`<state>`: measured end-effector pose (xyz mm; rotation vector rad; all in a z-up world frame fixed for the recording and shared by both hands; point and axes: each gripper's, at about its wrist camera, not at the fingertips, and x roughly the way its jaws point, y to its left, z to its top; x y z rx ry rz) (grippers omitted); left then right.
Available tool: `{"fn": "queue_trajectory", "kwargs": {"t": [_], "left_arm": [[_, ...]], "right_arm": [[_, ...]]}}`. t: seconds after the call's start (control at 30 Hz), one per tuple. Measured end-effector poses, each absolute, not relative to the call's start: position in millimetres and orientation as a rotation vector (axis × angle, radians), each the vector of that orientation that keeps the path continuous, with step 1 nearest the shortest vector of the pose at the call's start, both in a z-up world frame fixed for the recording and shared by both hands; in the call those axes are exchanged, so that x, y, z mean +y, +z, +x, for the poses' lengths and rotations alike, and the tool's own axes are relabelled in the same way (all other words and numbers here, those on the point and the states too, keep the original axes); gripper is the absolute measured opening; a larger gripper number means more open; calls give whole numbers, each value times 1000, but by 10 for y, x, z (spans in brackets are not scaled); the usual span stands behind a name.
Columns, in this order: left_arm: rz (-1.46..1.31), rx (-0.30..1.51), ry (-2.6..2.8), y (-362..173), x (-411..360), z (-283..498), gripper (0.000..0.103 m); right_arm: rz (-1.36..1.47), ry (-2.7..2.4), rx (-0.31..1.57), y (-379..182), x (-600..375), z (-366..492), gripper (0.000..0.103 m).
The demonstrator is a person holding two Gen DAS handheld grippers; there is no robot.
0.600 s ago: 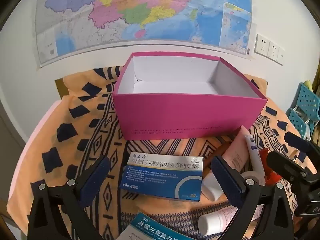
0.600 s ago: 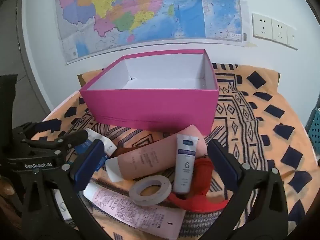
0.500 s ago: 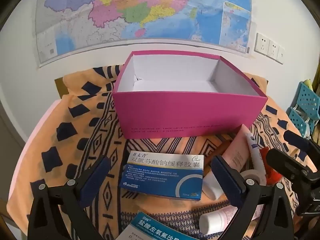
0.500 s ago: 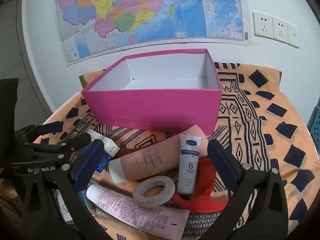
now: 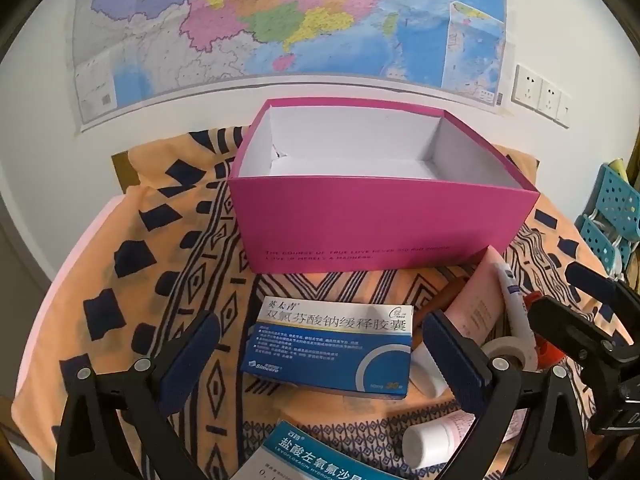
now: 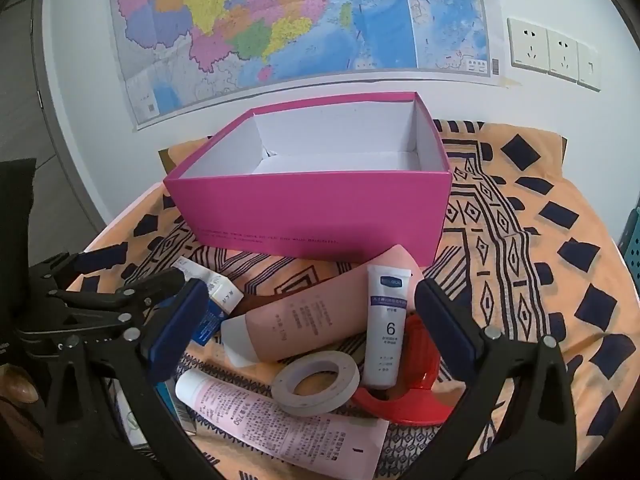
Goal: Organize rigid objects
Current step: 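Move the right tool toward the blue-and-white medicine box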
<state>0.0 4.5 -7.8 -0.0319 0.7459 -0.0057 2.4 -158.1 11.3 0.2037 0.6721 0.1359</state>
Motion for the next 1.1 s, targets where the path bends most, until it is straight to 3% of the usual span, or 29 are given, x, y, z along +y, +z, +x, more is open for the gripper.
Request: {"fn": "queue_trajectory", "kwargs": {"t": [1.1], "left_arm": [[-26,748,-10,-108,-6,-19,103]], "right_arm": [[238,162,687,77,-1595,35,103]]}}
